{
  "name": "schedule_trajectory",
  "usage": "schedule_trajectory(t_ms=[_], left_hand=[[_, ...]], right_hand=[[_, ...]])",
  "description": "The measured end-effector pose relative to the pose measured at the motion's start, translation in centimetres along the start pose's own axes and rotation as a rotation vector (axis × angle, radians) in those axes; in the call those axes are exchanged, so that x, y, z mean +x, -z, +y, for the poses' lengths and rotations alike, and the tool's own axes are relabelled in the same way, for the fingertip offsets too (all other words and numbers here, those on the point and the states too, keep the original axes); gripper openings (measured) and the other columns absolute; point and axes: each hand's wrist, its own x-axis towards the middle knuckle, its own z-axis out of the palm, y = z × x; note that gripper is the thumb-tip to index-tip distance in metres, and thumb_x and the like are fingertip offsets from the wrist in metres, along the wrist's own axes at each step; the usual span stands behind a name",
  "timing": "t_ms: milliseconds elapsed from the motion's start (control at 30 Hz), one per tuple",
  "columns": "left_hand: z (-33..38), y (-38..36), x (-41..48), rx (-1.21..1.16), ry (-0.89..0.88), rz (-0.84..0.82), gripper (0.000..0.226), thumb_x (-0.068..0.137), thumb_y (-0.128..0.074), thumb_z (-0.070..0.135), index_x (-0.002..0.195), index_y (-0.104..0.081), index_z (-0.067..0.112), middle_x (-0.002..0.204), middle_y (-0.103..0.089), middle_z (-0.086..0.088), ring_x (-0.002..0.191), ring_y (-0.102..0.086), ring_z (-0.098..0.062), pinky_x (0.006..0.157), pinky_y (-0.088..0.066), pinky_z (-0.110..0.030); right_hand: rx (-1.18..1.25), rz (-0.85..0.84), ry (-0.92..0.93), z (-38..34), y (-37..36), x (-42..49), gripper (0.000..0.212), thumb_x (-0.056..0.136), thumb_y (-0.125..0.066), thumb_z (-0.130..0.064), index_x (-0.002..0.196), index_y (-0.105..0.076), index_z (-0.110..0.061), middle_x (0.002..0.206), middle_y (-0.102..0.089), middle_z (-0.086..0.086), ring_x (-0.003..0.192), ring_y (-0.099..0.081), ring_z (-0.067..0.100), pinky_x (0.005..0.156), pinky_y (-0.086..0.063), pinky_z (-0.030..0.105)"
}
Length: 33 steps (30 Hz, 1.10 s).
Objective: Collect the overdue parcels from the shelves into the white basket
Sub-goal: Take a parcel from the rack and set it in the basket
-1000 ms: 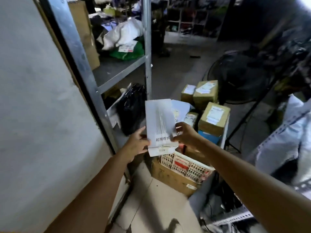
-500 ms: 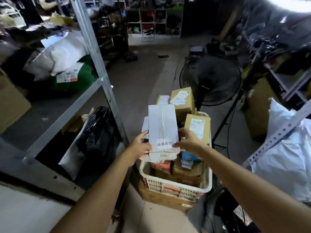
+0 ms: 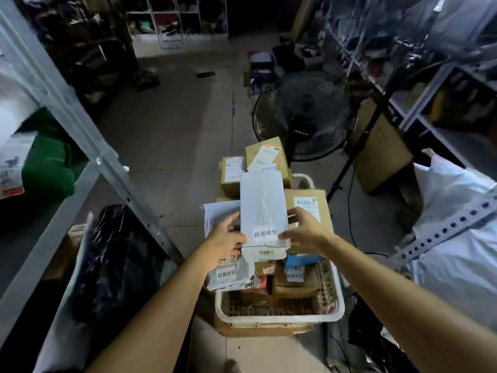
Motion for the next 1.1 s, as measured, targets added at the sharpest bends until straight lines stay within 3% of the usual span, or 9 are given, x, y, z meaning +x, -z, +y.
schedule_trajectory(t_ms=[267, 600, 1100], left_hand=[[0.1, 1.1, 3.4, 0.056, 0.045, -0.037, 0.078, 0.087, -0.065, -0.009, 0.148, -0.039, 0.032, 0.115, -0.062, 0.006, 0.11, -0.066, -0.032, 0.095, -0.055, -0.049], [-1.1, 1.2, 5.6, 0.081, 0.057, -0.035, 0.082, 0.084, -0.07, -0.006, 0.148, -0.039, 0.035, 0.133, -0.057, 0.002, 0.107, -0.067, -0.026, 0.095, -0.055, -0.052], [-0.7, -0.2, 5.9, 0.147, 0.067, -0.051, 0.081, 0.085, -0.07, -0.004, 0.15, -0.035, 0.031, 0.12, -0.06, 0.001, 0.11, -0.064, -0.026, 0.096, -0.054, -0.051]], right_hand=[[-0.037, 0.008, -0.047, 0.0, -0.5, 2.3, 0.055, 0.078, -0.077, -0.001, 0.122, -0.048, -0.016, 0.11, -0.064, 0.002, 0.097, -0.066, 0.022, 0.081, -0.06, 0.042], [-0.071, 0.0, -0.094, 0.8, -0.6, 4.0, 0.054, 0.077, -0.075, 0.002, 0.121, -0.049, -0.017, 0.11, -0.062, -0.001, 0.101, -0.064, 0.022, 0.086, -0.058, 0.042], [-0.036, -0.017, -0.115, 1.6, 0.2, 3.7, 0.049, 0.079, -0.069, 0.008, 0.123, -0.056, -0.007, 0.111, -0.065, 0.004, 0.1, -0.066, 0.026, 0.083, -0.06, 0.044]])
